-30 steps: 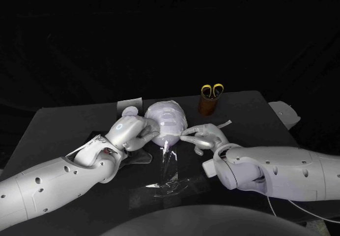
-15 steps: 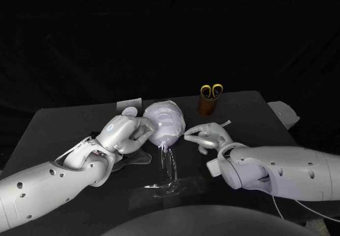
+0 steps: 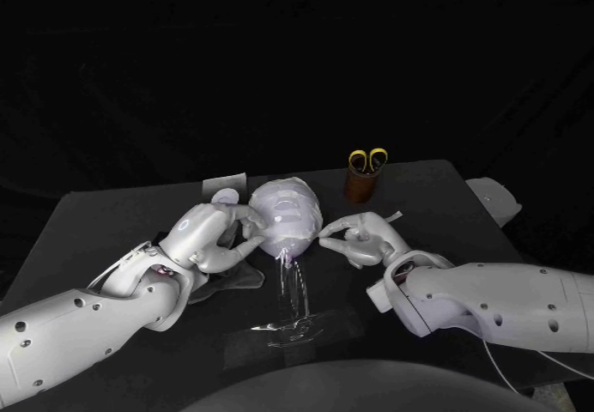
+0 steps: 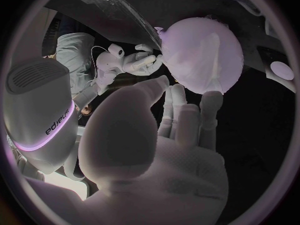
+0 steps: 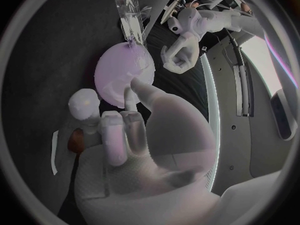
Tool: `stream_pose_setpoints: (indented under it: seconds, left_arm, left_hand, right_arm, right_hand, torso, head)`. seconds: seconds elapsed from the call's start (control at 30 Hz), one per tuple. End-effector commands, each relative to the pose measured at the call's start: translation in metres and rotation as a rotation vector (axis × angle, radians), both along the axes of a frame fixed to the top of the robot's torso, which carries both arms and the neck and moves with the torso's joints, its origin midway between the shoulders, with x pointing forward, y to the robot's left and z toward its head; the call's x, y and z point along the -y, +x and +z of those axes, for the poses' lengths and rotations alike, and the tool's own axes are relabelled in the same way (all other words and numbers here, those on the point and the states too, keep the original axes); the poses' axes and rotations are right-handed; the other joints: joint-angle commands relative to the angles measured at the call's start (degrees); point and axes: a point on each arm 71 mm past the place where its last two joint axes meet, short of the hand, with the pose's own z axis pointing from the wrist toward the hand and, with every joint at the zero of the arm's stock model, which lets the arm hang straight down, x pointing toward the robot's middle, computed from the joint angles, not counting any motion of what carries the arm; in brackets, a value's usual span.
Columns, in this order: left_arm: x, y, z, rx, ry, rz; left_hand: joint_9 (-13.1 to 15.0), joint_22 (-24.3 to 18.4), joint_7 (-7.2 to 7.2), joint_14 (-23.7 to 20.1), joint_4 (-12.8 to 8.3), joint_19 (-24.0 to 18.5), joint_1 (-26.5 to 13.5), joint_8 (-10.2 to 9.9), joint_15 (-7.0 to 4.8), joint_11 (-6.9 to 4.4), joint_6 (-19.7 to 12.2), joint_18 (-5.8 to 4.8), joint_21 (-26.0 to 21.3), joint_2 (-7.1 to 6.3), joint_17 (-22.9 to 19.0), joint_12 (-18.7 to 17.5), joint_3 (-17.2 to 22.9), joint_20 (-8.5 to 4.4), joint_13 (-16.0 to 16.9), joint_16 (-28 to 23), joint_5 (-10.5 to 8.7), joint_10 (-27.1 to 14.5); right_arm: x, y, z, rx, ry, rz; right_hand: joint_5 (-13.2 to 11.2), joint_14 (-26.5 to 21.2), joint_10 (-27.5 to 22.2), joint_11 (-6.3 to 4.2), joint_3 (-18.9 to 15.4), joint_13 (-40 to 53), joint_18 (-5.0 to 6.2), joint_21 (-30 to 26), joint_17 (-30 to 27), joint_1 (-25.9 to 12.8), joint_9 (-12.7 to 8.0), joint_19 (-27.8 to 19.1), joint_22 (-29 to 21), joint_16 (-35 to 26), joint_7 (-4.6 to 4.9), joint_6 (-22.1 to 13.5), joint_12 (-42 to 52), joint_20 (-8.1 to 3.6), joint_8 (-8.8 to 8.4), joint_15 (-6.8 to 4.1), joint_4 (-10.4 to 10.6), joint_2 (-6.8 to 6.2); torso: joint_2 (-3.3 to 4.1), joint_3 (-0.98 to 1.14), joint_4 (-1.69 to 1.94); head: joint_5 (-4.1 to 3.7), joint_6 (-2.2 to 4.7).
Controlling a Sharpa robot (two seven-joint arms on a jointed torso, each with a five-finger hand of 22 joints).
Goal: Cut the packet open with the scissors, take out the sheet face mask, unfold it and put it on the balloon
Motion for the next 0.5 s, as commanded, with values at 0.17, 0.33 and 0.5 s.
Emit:
stream_pose_setpoints:
  seconds: [0.17, 0.33, 0.5]
  left_arm:
    - [-0.0022, -0.0002, -0.0013, -0.064, -0.014, -0.007]
    - [-0.004, -0.0001, -0.0015, -0.086, -0.024, 0.0]
    - [-0.0044, -0.0005, -0.0014, -0.099, -0.031, 0.001]
  left_hand:
    - [-0.15, -6.02, 0.11, -3.54, 0.26, -4.76, -0.25, -0.37, 0.15, 0.41, -0.42, 1.94, -3.84, 0.1, -6.08, -3.73, -1.87, 0.35, -2.98, -2.89, -0.12, -0.35]
    - [-0.17, -7.39, 0.15, -4.2, 0.35, -5.68, -0.13, -0.42, 0.2, 0.45, -0.41, 2.16, -4.86, 0.27, -7.2, -4.65, -2.3, 0.44, -3.8, -3.5, -0.1, -0.19]
    - [-0.17, -7.52, 0.16, -4.3, 0.36, -5.74, -0.1, -0.43, 0.22, 0.47, -0.41, 2.17, -5.0, 0.31, -7.36, -4.82, -2.39, 0.46, -3.95, -3.6, -0.11, -0.17]
  right_arm:
    - [-0.0102, 0.0008, 0.0048, 0.164, -0.146, 0.035]
    - [-0.0119, 0.0021, 0.0018, 0.133, -0.154, 0.002]
    - [-0.0116, 0.0035, -0.0012, 0.104, -0.163, -0.025]
  right_hand:
    - [0.12, 5.05, 4.03, 0.84, -1.71, 12.46, 1.52, -2.9, 12.7, -1.75, -0.74, -2.46, -2.13, -0.58, 0.49, -0.18, -1.93, 0.68, -1.29, 0.98, 1.05, -0.93]
    - [0.2, 4.83, 3.63, 0.71, -3.03, 11.98, 1.93, -4.04, 12.21, -3.08, -1.05, -3.31, -2.87, -0.78, 0.28, 0.99, -2.59, 1.0, -1.63, 0.95, 2.41, -1.3]
    - [0.29, 4.82, 3.61, 0.47, -4.06, 11.95, 2.03, -4.23, 12.21, -3.86, -1.22, -3.32, -2.94, -0.78, -0.05, 2.08, -2.68, 1.03, -1.73, 0.79, 3.62, -1.4]
  torso:
    - [0.13, -0.01, 0.07]
    - [0.08, -0.02, 0.01]
    - [0.03, -0.02, 0.08]
  head:
    - [-0.23, -0.34]
    - [-0.3, -0.58]
    - [-0.37, -0.6]
